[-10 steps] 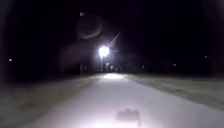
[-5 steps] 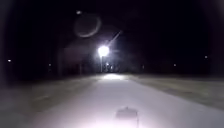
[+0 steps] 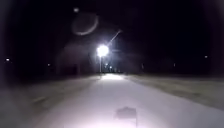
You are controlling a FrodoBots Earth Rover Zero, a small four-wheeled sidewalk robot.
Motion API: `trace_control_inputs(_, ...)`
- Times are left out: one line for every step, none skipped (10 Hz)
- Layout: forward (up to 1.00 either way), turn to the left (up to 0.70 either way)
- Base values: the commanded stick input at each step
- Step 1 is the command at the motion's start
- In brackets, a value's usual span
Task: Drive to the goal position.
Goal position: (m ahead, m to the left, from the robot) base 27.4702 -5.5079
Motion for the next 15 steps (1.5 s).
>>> trace_control_inputs(0.7,0.0)
trace_control_inputs(0.7,0.0)
trace_control_inputs(0.7,0.0)
trace_control_inputs(0.7,0.0)
trace_control_inputs(0.7,0.0)
trace_control_inputs(0.7,0.0)
trace_control_inputs(0.7,0.0)
trace_control_inputs(0.7,0.0)
trace_control_inputs(0.7,0.0)
trace_control_inputs(0.7,0.0)
trace_control_inputs(0.7,0.0)
trace_control_inputs(0.7,0.0)
trace_control_inputs(0.7,0.0)
trace_control_inputs(0.7,0.0)
trace_control_inputs(0.7,0.0)
